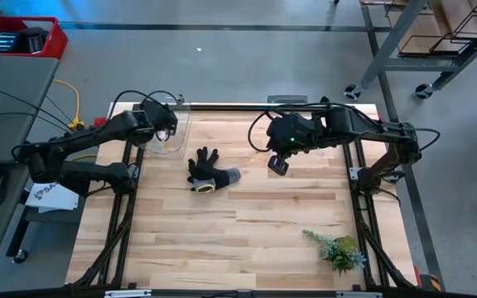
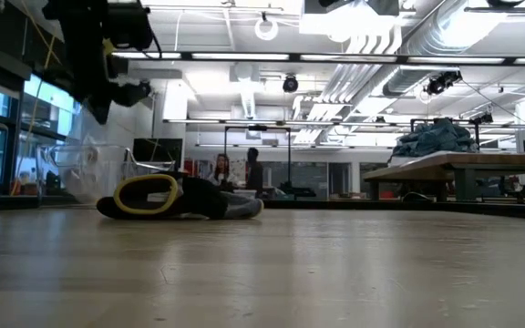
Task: Roll bandage
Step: Put the transparent zip bag into the transparent bin, then move the transparent bin to the center of the table
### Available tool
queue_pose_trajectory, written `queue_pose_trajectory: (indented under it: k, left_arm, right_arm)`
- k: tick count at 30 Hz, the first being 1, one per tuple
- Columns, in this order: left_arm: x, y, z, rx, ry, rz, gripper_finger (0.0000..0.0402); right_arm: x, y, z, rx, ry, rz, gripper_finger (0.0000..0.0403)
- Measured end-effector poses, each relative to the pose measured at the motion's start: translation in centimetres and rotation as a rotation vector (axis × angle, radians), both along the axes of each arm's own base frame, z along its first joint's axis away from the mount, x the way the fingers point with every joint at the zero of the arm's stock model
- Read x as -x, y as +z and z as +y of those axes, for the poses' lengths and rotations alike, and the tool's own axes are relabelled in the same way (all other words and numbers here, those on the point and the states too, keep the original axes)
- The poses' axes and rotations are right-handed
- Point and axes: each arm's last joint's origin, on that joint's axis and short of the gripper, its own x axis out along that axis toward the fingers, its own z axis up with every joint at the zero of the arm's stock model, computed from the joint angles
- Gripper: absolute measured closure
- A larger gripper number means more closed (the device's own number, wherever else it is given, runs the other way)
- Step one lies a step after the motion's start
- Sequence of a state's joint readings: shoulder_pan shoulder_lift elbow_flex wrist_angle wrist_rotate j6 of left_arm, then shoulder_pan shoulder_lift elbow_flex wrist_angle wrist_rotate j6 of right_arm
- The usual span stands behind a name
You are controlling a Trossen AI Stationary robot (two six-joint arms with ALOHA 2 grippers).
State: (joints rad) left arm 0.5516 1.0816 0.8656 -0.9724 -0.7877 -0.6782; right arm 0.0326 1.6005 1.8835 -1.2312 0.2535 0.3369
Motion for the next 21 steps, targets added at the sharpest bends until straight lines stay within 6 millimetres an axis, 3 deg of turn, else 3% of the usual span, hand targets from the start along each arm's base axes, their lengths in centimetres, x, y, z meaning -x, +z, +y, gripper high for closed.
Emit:
queue_pose_trajectory:
  k: [4,10,16,21]
  left_arm:
    - [-0.2,-0.9,0.0,0.060,-0.029,-0.053,0.0367]
    - [-1.3,0.7,0.6,0.047,-0.148,-0.170,0.0312]
    - [-1.7,4.5,1.0,0.078,-0.364,-0.154,0.0255]
    - [-1.1,8.0,-0.1,0.215,-0.603,-0.156,0.0221]
  right_arm:
    - [-0.1,0.0,0.0,0.002,0.003,-0.006,0.0403]
    - [-0.1,0.0,-0.2,0.017,0.019,-0.001,0.0403]
    - [-0.1,0.1,-0.5,0.028,0.021,-0.005,0.0403]
    - [-0.1,0.1,-0.9,0.038,0.022,0.000,0.0403]
